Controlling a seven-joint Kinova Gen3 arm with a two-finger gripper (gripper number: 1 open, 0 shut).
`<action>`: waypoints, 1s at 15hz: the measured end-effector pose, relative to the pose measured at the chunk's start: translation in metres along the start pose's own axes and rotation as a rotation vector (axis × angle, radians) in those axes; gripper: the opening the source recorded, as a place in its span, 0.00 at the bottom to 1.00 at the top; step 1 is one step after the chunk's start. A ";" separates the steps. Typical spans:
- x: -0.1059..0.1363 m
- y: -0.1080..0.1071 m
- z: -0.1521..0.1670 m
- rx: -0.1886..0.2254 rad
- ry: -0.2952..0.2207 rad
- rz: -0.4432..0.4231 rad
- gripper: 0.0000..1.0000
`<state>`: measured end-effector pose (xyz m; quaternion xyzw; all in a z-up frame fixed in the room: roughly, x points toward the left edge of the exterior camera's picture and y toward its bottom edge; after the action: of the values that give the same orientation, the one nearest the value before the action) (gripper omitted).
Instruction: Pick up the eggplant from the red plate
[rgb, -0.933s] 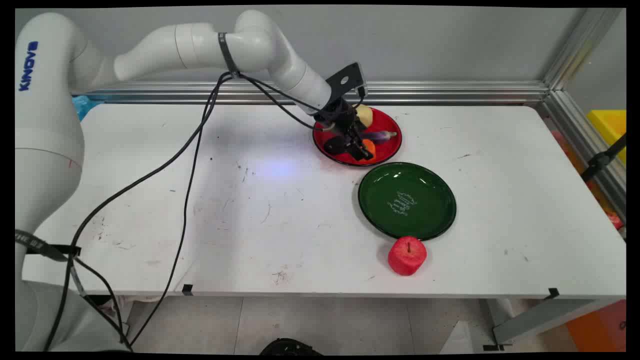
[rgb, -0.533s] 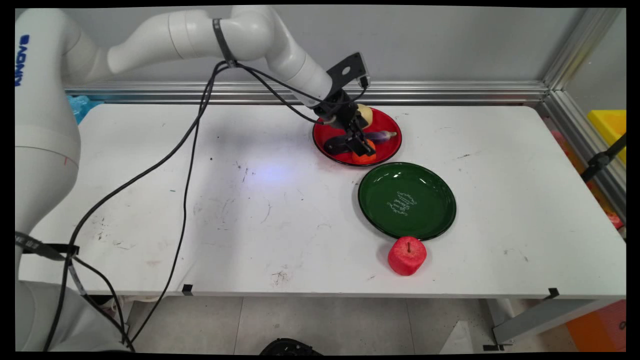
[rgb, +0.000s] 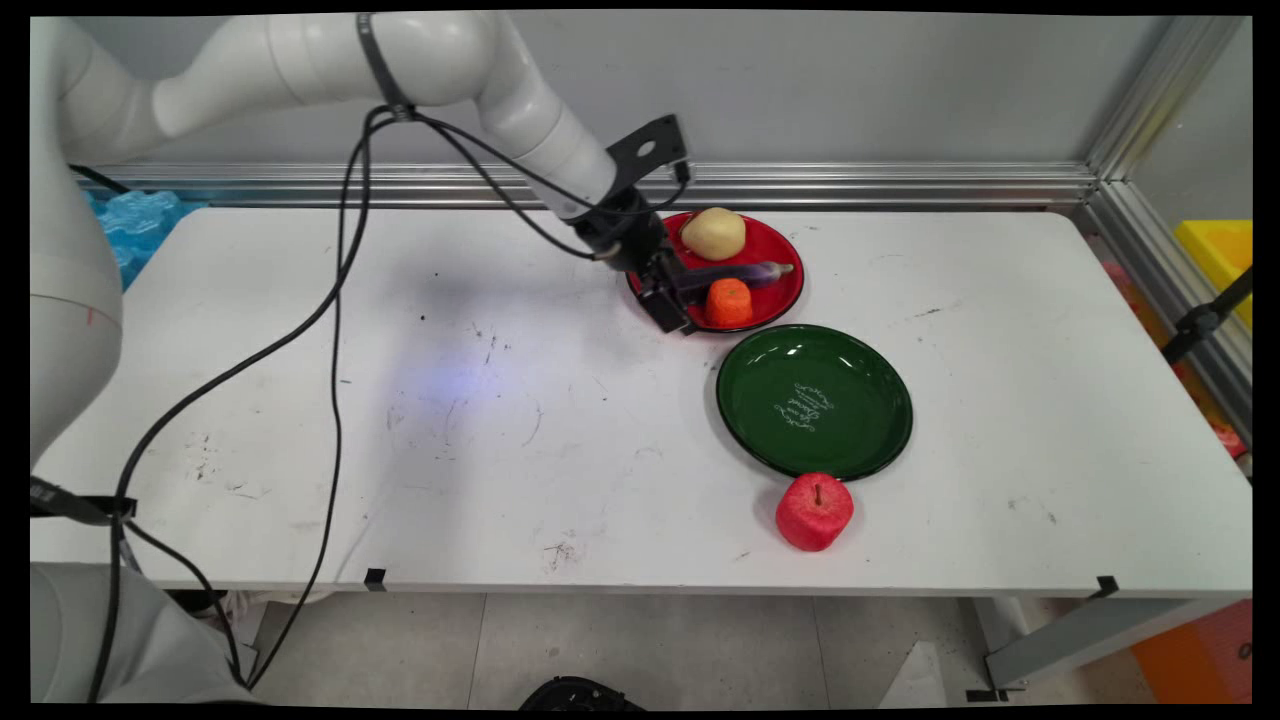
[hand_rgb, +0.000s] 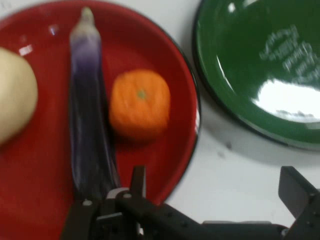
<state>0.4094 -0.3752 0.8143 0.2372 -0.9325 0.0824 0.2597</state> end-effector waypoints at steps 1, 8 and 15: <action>-0.005 0.003 -0.004 -0.004 -0.015 -0.005 1.00; -0.023 0.003 -0.016 0.014 -0.057 -0.035 1.00; -0.016 -0.027 0.003 0.094 -0.010 -0.060 1.00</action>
<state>0.4330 -0.3935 0.8039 0.2773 -0.9213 0.1172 0.2460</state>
